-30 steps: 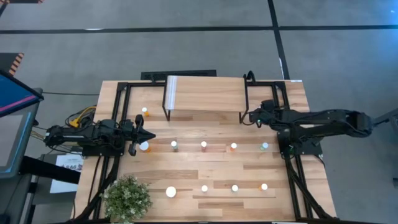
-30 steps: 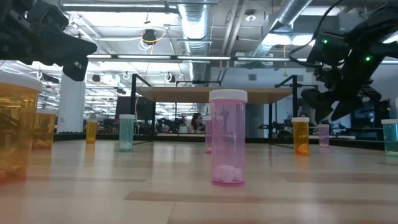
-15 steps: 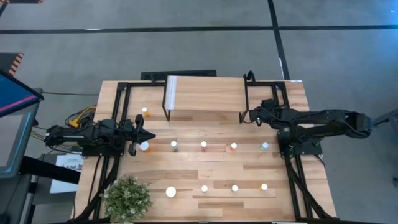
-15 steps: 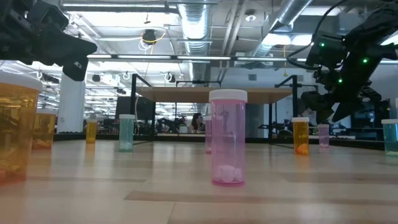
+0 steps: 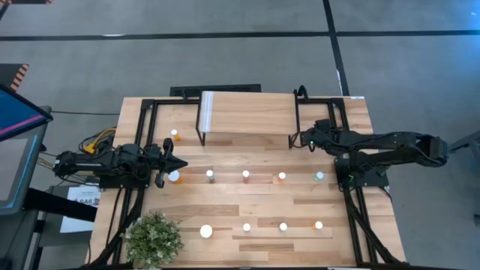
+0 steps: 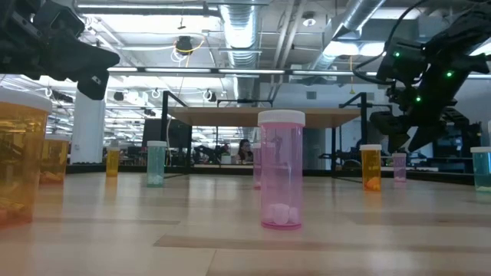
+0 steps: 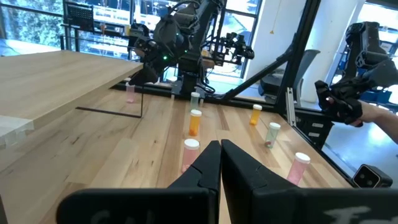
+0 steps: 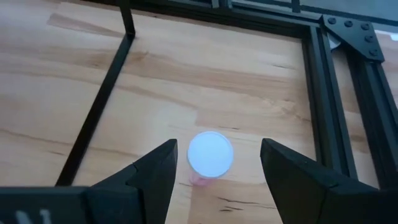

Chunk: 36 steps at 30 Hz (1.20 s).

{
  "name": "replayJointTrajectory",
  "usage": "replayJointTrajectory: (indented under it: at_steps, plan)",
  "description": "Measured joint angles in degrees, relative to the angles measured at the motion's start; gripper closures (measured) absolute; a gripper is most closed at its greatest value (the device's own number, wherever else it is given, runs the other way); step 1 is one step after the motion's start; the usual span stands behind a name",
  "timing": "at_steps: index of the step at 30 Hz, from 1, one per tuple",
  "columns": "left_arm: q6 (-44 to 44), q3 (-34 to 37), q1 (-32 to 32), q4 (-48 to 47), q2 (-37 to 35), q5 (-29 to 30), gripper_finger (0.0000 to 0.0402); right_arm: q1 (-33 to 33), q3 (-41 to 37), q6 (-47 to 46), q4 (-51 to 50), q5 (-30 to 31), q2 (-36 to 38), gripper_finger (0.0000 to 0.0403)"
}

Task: Pick and place medicine bottles onto shelf by color
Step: Put the top right pink small pill bottle on the shelf

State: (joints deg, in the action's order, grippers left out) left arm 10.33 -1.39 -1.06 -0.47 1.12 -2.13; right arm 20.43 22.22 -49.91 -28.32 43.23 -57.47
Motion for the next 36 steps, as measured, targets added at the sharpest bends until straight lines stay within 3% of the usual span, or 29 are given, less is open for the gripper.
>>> replayJointTrajectory:
  at_steps: [19, 31, 36]
  plan:
    - [0.0, 0.0, -0.01, 0.01, 0.0, 0.0, 0.0402, 0.0, 0.0, -2.71, 0.13, -2.17, 0.0, 0.0174]
    - [0.0, 0.0, -0.02, 0.0, 0.0, 0.0, 0.0401, 0.0, -0.02, -2.69, 0.11, -2.83, -0.03, 0.0223]
    - [0.0, -0.01, -0.02, 0.02, 0.0, 0.0, 0.0401, 0.36, -0.04, -2.71, 0.34, -3.0, -3.25, 0.0241]
